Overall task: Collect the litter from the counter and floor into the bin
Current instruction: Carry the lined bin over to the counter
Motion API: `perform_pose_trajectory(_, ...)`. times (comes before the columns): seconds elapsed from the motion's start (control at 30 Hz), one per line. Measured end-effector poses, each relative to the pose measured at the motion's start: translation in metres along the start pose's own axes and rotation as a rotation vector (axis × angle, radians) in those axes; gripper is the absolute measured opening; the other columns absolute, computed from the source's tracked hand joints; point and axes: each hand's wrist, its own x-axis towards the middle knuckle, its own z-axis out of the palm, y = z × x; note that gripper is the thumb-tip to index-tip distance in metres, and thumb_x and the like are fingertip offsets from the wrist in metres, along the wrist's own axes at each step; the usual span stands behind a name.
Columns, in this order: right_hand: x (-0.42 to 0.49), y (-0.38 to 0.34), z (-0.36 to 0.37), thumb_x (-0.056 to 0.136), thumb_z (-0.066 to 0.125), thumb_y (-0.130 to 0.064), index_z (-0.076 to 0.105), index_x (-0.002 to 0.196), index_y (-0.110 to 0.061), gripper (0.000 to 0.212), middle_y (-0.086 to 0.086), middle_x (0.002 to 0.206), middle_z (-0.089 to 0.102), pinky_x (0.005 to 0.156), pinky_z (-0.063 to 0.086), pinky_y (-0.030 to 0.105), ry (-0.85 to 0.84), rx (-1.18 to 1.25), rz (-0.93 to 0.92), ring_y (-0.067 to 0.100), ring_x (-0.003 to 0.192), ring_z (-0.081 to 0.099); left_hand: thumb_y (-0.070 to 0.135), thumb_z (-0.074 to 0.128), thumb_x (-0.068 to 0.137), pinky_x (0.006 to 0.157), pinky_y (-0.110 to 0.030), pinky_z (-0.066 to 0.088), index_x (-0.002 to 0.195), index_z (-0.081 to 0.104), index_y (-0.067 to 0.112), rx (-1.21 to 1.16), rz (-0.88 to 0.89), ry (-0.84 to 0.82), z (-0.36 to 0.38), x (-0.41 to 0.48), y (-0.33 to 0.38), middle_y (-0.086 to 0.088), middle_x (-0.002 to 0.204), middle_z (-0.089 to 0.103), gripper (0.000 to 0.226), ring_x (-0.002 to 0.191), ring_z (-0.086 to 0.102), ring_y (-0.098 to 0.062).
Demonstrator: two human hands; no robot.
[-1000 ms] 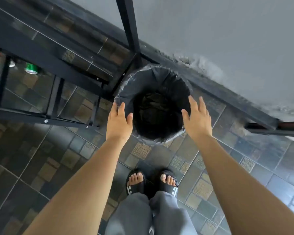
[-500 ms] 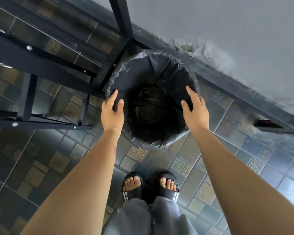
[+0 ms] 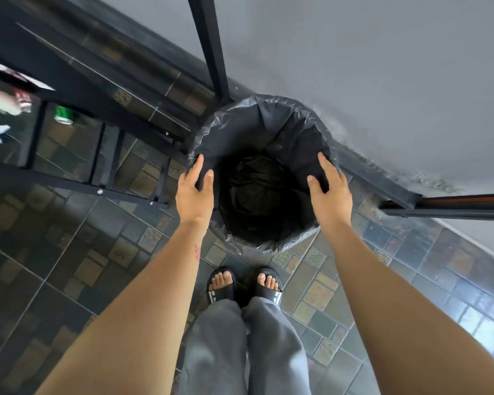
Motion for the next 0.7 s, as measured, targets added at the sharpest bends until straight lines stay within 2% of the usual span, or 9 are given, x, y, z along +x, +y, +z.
perform_pose_trajectory(0.07,-0.025,-0.022,-0.027,0.099,0.050,-0.034,0.037,0.143,-0.050,0.048,-0.003,0.158,0.029,0.104,0.035,0.029,0.007,0.020,-0.014,0.018,0.139,0.037,0.038,0.051,0.099,0.113,-0.039,0.024,0.139,0.047,0.045,0.004,0.016,0.000,-0.024,-0.024,0.025,-0.005,0.155,0.033,0.042,0.144,0.024,-0.020)
perform_pose_trajectory(0.17,-0.065,-0.054,-0.067,0.099,0.051,-0.033,0.036,0.143,-0.051,0.050,-0.002,0.158,0.027,0.105,0.037,0.033,0.001,0.010,-0.034,0.020,0.141,0.035,0.038,0.050,0.099,0.115,-0.043,0.025,0.140,0.046,0.046,-0.008,0.032,-0.003,-0.062,-0.063,0.065,-0.006,0.154,0.034,0.042,0.143,0.027,-0.021)
perform_pose_trajectory(0.3,-0.115,-0.098,-0.115,0.099,0.052,-0.033,0.035,0.142,-0.053,0.050,-0.003,0.158,0.027,0.108,0.039,0.040,-0.005,0.020,-0.049,0.024,0.140,0.036,0.040,0.050,0.098,0.113,-0.041,0.025,0.140,0.045,0.048,-0.013,0.058,0.012,-0.113,-0.111,0.114,-0.003,0.156,0.031,0.042,0.143,0.027,-0.020)
perform_pose_trajectory(0.4,-0.146,-0.128,-0.143,0.099,0.052,-0.032,0.037,0.142,-0.051,0.050,-0.005,0.156,0.032,0.104,0.040,0.034,0.020,0.037,-0.095,0.020,0.135,0.043,0.042,0.050,0.098,0.112,-0.042,0.027,0.140,0.045,0.048,-0.035,0.069,0.024,-0.145,-0.139,0.142,-0.002,0.156,0.030,0.042,0.142,0.029,-0.022)
perform_pose_trajectory(0.5,-0.171,-0.154,-0.164,0.098,0.052,-0.032,0.039,0.142,-0.050,0.049,-0.007,0.153,0.037,0.103,0.042,0.034,0.027,0.056,-0.158,0.019,0.133,0.044,0.045,0.048,0.099,0.113,-0.049,0.023,0.141,0.041,0.049,-0.042,0.078,0.039,-0.172,-0.164,0.159,-0.001,0.157,0.028,0.043,0.144,0.024,-0.023)
perform_pose_trajectory(0.63,-0.198,-0.179,-0.183,0.097,0.052,-0.032,0.040,0.138,-0.054,0.048,-0.012,0.150,0.039,0.088,0.039,0.021,0.021,0.086,-0.230,0.009,0.120,0.049,0.044,0.047,0.099,0.113,-0.049,0.022,0.143,0.038,0.047,-0.066,0.097,0.067,-0.203,-0.193,0.167,-0.003,0.157,0.027,0.045,0.145,0.022,-0.025)
perform_pose_trajectory(0.7,-0.211,-0.188,-0.188,0.097,0.052,-0.032,0.040,0.138,-0.055,0.048,-0.014,0.149,0.039,0.088,0.038,0.021,0.011,0.088,-0.268,0.008,0.119,0.049,0.044,0.046,0.099,0.113,-0.049,0.022,0.144,0.037,0.047,-0.058,0.107,0.083,-0.219,-0.206,0.166,-0.003,0.157,0.028,0.046,0.145,0.022,-0.025)
